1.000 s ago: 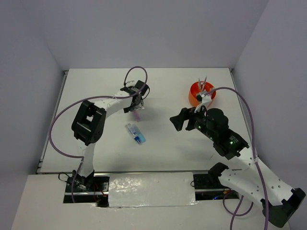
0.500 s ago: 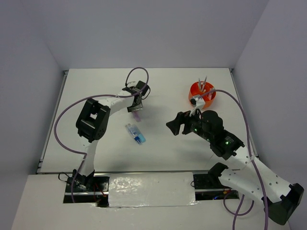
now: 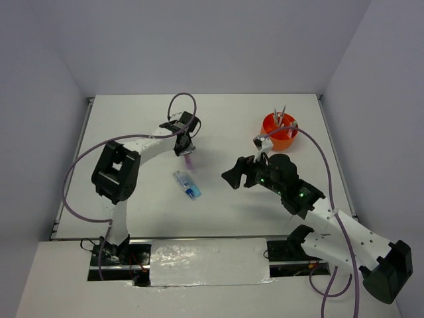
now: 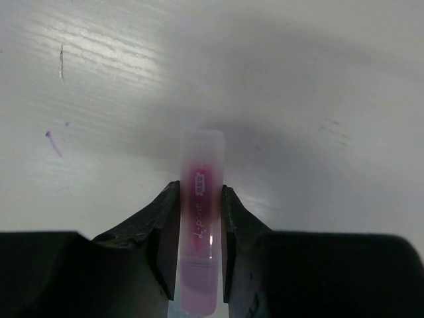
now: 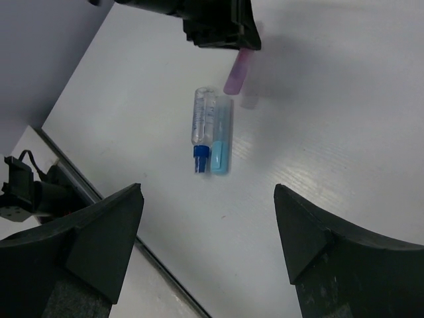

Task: Sort the stationery into containers
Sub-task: Pick up the pen from the center of the board.

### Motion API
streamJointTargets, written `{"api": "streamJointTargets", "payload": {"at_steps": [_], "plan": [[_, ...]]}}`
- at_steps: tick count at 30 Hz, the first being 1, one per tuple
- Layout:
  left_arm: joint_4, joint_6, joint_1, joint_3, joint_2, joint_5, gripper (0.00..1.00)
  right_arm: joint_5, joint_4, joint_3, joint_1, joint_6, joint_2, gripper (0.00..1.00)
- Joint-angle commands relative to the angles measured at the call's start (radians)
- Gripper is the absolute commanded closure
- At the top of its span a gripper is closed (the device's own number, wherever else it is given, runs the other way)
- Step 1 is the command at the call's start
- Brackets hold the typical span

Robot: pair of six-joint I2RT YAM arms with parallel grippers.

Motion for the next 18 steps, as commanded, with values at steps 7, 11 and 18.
{"api": "streamJointTargets", "payload": {"at_steps": [7,11,18], "plan": [[0.201,-0.251,-0.086,-0.172,-0.411,0.132,1.0,0.03,0.246,-0.05,0.011,0.111,0.061,0.15],[0.309,-0.371,-0.145,-0.299,-0.531,0.125,1.0,0.043,0.301,-0.05,0.015,0.147,0.086,0.18],[0.335,-0.422,-0.224,-0.306,-0.597,0.1,1.0,0.017,0.359,-0.034,0.032,0.152,0.136,0.25]]}}
